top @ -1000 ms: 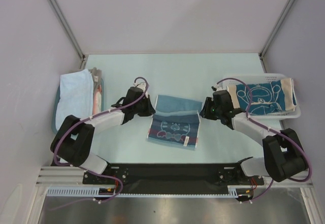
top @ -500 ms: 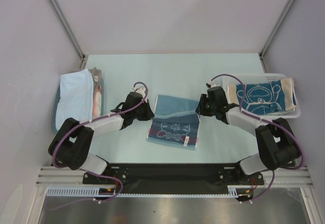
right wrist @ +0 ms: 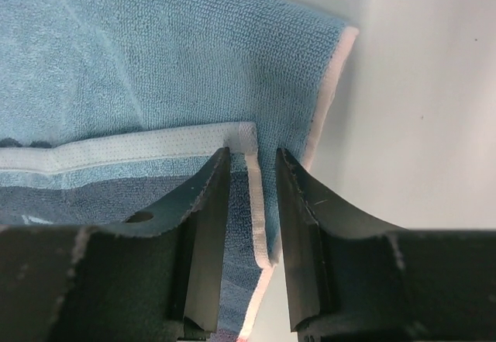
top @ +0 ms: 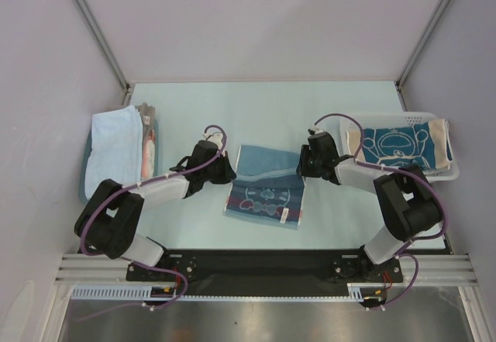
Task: Fold and stack the towels
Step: Fold the towel
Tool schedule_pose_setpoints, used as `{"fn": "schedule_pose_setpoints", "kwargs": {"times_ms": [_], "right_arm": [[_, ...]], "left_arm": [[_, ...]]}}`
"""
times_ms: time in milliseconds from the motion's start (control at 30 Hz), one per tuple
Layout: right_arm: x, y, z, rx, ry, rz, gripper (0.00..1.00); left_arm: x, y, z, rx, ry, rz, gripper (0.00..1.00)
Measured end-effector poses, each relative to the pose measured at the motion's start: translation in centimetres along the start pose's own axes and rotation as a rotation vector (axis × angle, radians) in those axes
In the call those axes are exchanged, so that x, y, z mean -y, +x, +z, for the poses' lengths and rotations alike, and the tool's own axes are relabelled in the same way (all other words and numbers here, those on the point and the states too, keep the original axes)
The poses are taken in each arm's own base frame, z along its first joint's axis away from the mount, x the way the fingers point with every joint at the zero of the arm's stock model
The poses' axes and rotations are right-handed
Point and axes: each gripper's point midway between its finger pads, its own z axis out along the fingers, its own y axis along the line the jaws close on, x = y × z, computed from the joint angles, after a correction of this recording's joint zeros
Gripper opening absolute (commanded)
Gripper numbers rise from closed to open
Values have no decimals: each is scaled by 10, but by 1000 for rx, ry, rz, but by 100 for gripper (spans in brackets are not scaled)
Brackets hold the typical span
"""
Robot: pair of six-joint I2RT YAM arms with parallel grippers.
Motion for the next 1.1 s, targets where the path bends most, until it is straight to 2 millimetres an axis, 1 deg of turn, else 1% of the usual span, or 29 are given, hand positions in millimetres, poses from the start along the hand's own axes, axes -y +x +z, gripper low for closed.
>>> {"fn": "schedule_pose_setpoints", "kwargs": {"times_ms": [100, 133, 200, 233, 367, 467, 567, 700, 867, 1000, 1100], "right_arm": [[-1, 0, 4, -2, 2, -9, 30], [-1, -1, 4, -1, 3, -9, 24], [-1, -1, 4, -1, 3, -14, 18], [-1, -1, 4, -1, 3, -15, 12], [-2, -2, 3, 4, 5, -21, 4], [-3, -4, -4, 10, 4, -22, 2], [-6, -13, -15, 40, -5, -26, 0], [-12, -26, -31, 83, -27, -26, 0], [-16, -35, -47, 117, -43, -25, 0], [-17, -37, -50, 125, -47, -27, 0], [-17, -36, -50, 121, -47, -27, 0]], "left_arm": [[0, 0, 1, -1, 0, 0, 8], [0, 0, 1, 0, 0, 0, 8], [0, 0, 1, 0, 0, 0, 8], [0, 0, 1, -1, 0, 1, 8], [0, 0, 1, -4, -3, 1, 7], [2, -4, 0, -1, -2, 1, 6], [6, -12, -3, 14, 1, 3, 5], [10, -25, -10, 50, -1, 6, 5], [13, -36, -19, 81, -6, 7, 5], [14, -40, -23, 92, -11, 7, 4], [14, -40, -24, 87, -14, 7, 4]]}}
